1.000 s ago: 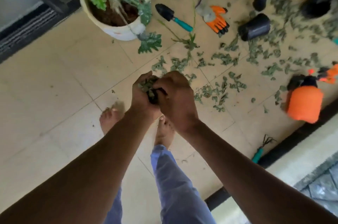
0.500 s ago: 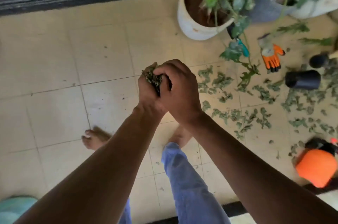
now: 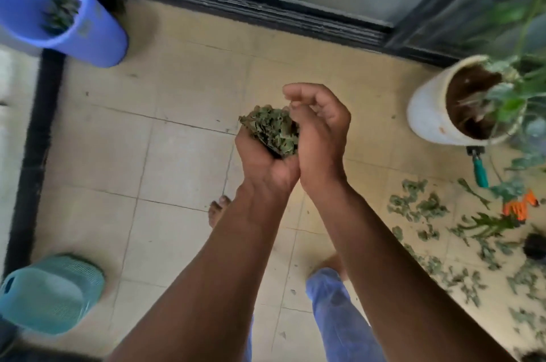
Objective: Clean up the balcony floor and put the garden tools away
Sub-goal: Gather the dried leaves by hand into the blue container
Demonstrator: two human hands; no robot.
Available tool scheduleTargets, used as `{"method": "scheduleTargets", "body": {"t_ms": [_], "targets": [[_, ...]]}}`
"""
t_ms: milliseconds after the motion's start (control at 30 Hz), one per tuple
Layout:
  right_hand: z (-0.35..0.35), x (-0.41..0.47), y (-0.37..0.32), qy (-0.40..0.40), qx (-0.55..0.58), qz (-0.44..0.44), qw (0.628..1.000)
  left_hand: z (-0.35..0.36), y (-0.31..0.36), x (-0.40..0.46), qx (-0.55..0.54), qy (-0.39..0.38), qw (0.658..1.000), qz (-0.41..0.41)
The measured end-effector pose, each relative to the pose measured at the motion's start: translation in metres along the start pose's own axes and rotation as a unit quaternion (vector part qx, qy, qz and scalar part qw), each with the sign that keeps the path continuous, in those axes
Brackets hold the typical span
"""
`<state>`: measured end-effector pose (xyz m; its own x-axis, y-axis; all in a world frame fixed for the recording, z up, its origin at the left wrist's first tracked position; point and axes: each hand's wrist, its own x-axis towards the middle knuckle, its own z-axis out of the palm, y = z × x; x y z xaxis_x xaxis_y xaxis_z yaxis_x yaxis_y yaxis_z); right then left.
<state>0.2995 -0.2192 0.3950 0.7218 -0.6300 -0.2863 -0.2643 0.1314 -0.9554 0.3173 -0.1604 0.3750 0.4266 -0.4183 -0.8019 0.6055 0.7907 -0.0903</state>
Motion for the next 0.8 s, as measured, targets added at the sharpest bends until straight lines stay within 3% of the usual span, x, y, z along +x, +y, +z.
{"method": "scheduleTargets", "body": {"t_ms": [100,267,567,800], "targets": [[0.065,0.005,-0.014,-0.031,0.121,0.11,0.986,0.009,0.066,-0.014,-0.061,0.004,0.996,0.058],[0.178,0.004,-0.029,-0.094,0.201,0.208,0.953,0.018,0.175,-0.022,-0.105,0.005,0.978,0.182],[0.348,0.032,-0.031,-0.227,0.234,0.326,0.888,0.034,0.329,0.003,-0.135,-0.023,0.939,0.316],[0.461,0.093,-0.047,-0.27,0.201,0.385,0.86,0.088,0.435,0.043,-0.186,0.024,0.91,0.369]]}}
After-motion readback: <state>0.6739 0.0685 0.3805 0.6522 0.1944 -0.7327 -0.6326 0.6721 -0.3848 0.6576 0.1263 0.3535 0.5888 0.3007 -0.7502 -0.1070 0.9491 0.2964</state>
